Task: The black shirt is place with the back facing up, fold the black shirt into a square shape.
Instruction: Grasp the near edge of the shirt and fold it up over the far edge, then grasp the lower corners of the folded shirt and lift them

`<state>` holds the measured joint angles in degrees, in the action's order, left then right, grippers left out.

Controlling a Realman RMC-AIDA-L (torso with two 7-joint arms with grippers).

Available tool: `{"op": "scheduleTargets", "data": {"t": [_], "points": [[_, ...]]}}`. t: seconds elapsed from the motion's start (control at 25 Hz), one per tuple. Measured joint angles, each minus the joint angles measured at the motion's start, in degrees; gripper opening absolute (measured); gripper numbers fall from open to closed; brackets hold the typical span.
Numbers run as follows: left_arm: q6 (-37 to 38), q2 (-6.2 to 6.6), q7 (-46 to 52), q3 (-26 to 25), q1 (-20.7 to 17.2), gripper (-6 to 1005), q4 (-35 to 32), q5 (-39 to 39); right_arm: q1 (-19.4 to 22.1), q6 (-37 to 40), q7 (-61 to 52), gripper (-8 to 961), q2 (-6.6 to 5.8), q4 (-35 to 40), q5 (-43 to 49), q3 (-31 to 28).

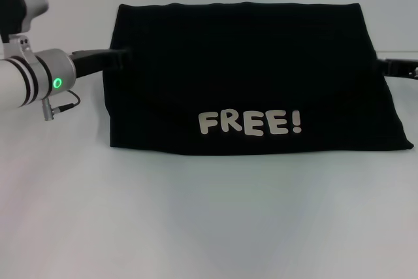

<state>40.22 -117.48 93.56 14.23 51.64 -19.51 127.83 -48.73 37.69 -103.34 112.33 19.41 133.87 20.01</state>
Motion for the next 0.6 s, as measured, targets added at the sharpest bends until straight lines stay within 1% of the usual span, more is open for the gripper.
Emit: {"op": "scheduleTargets", "data": {"t": [0.04,0.2,0.28,0.36,0.52,0.6], "points": [[-0.1,-0.05,0.0,1.3,0.0,158,-0.1,0.0,0.3,-0.1,0.7,61,0.19,0.5,-1.2,0.0],[-2.7,-0.44,0.0,5.3,0.4,233,-0.5,0.0,1.9,-1.3,4.6,205,1.25,2.4,-8.1,-0.1],[-3.7,-0.68,0.0,6.0,0.5,270,-1.0,0.0,2.5,-2.2,6.4,277,1.46,2.7,-11.5,-0.1],[-4.5,-1.03,0.1,6.2,0.6,356,-2.1,0.0,2.9,-2.6,7.2,488,1.43,2.8,-14.0,0.0],[-5.3,-1.23,1.1,6.3,0.4,526,-3.9,0.0,3.5,-1.7,7.3,649,1.13,3.1,-16.2,0.0],[-5.0,-1.24,2.5,6.3,-0.3,606,-5.2,0.0,3.8,-0.1,6.9,730,0.92,3.3,-16.4,0.0]]}}
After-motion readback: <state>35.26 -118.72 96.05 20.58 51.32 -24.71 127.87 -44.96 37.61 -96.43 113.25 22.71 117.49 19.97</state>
